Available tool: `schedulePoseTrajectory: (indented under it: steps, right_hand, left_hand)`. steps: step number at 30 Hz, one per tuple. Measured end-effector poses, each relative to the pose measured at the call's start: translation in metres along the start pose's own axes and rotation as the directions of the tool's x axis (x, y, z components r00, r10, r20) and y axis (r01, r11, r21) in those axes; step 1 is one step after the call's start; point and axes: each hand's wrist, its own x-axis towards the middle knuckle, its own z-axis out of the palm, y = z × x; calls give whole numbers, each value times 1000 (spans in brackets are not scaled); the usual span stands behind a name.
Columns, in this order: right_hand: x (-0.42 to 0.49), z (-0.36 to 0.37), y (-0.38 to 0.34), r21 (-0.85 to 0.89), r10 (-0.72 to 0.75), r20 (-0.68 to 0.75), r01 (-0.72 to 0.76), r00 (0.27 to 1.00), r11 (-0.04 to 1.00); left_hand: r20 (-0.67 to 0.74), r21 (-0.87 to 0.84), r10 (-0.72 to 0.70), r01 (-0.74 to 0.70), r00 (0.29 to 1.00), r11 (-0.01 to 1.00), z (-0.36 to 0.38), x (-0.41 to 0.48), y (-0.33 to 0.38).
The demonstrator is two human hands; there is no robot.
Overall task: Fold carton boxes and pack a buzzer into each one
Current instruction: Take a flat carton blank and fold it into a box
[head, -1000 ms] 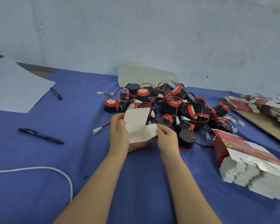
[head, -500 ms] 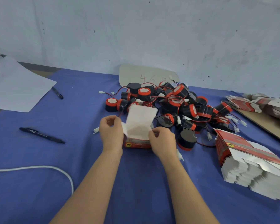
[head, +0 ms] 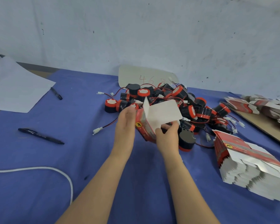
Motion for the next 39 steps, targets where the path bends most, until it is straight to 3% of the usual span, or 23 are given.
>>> schedulePoseTrajectory:
  steps: [3, 5, 9, 11, 13, 17, 23, 25, 28, 31, 33, 36, 39]
  right_hand:
    - [-1, 1, -4, 252, 54, 177, -98, 983, 963]
    - [-4, 5, -6, 313, 31, 273, -119, 961, 942]
    - [3, 3, -5, 350, -80, 44, 59, 996, 935]
    - [10, -6, -9, 507, -26, 10, 17, 1000, 862]
    - [13, -12, -8, 572, 48, 82, -87, 995, 815]
    - [7, -7, -4, 472, -7, 255, -118, 967, 874]
    - [6, -15, -6, 518, -121, 467, -160, 876, 841]
    - [4, -14, -4, 402, -103, 425, -86, 899, 912]
    - [3, -6, -2, 97, -99, 160, 85, 982, 992]
    - [2, -3, -4, 83, -163, 96, 155, 982, 984]
    - [2, -3, -6, 175, -122, 156, 94, 980, 980]
    - [5, 0, -5, 269, 76, 223, -136, 972, 953]
    - [7, -3, -1, 180, 53, 194, -89, 979, 980]
  left_hand:
    - [121, 114, 85, -99, 989, 988, 8, -7, -2]
    - [106, 41, 68, -73, 992, 996, 8, -7, -1]
    - [78, -75, -19, 25, 997, 997, 0, 0, 3]
    - [111, -47, -79, 84, 991, 995, -2, 0, 2]
    - [154, -25, -151, 156, 977, 987, -2, -1, -1]
    - [154, -73, -194, 207, 969, 976, -5, 2, -4]
    - [199, -78, -207, 226, 958, 971, -12, 3, -7]
    - [227, -65, -209, 229, 951, 971, -11, 1, -7]
    - [277, -62, -200, 225, 940, 972, -8, 0, -7]
    - [306, -101, -196, 237, 932, 966, -8, 1, -6]
    - [304, -125, -200, 247, 932, 961, -10, 2, -7]
    - [270, -117, -211, 249, 940, 961, -11, 3, -7]
    - [274, -107, -238, 276, 932, 955, -10, 3, -5]
